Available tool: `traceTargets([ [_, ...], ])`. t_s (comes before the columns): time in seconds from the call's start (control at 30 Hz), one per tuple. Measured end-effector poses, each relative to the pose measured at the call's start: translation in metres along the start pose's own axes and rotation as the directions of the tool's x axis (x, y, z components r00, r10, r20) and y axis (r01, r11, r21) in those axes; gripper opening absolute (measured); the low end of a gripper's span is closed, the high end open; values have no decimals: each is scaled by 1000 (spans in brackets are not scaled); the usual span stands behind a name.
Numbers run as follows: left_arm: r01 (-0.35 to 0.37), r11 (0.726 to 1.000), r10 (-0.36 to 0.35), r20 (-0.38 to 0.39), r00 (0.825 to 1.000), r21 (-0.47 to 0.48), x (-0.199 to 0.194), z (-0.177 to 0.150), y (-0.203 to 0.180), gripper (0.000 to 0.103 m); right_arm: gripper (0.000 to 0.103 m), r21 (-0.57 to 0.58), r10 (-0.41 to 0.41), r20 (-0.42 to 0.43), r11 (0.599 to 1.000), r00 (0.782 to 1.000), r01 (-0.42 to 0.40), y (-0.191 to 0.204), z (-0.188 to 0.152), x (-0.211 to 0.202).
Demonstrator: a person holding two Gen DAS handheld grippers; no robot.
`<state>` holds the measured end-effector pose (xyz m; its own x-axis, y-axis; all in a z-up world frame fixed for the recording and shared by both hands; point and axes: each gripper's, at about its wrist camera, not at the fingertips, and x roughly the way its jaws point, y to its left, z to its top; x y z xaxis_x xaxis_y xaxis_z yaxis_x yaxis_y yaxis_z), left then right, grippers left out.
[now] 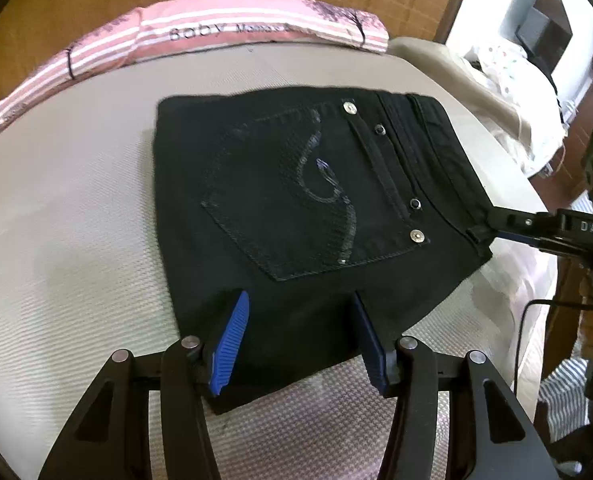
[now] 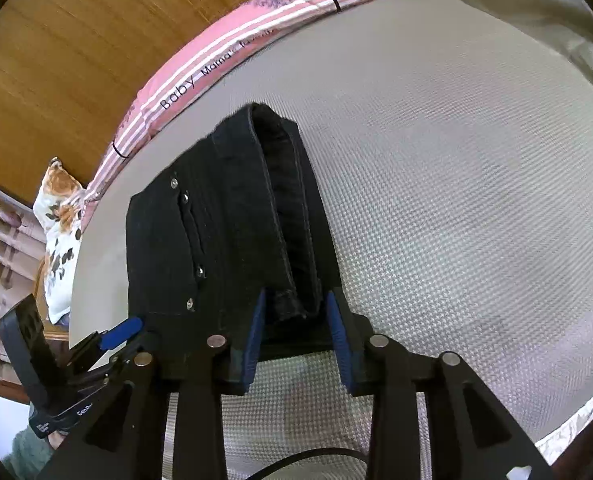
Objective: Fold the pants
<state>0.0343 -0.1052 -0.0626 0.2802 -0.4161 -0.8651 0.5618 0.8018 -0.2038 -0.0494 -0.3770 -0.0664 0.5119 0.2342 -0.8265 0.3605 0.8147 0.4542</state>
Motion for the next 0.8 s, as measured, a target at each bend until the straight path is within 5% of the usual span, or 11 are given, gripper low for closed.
traceTargets([
  [0.23,-26,995,37,115,993,-95,-21,20,33,54,30,-113,-50,113,992,992,63,24,20,-25],
  [0.8,-103,993,107,82,991,-52,35,80,50,54,18,-273,-128,125,949,984,158,74,86,40],
])
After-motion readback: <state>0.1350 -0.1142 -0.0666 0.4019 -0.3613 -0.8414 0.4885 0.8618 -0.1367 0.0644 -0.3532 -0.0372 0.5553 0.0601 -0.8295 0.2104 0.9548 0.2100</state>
